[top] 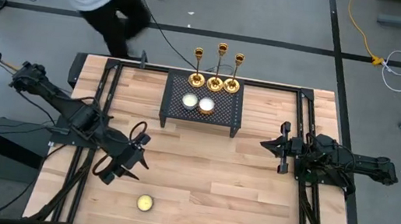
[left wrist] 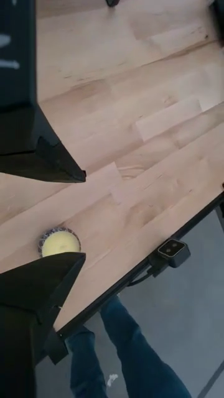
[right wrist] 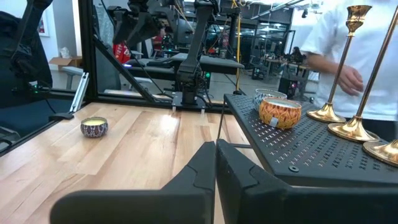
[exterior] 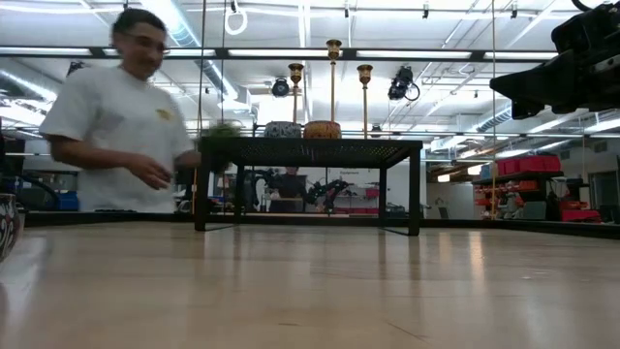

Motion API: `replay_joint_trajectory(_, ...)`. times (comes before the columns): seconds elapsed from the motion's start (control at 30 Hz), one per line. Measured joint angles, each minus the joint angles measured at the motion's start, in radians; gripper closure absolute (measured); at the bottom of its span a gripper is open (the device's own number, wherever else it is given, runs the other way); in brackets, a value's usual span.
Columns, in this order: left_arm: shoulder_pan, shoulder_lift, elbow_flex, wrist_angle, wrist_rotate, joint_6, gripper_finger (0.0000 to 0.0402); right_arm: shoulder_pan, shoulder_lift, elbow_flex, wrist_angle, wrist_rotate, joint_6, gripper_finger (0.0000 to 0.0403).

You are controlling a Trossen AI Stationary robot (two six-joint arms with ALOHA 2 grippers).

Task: Pick & Place candle stick holders
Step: Put the red scented candle on the shelf

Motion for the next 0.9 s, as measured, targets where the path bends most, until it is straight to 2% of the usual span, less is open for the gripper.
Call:
replay_joint_trajectory(0.23, -0.051, 0.001, 0.000, 0.001, -0.031, 0.008, 0.0196, 0.000, 0.000, 0.000, 0.000, 0.000, 0.000, 0.0389)
replay_joint_trajectory(0.63, -0.151, 0.095, 0.000, 0.000, -0.019, 0.008, 0.0117, 0.000, 0.000, 0.000, 0.000, 0.000, 0.000, 0.0389)
replay_joint_trajectory(0.9, -0.200, 0.176, 0.000, 0.053, -0.023, 0.002, 0.0112, 0.000, 0.000, 0.000, 0.000, 0.000, 0.000, 0.0389)
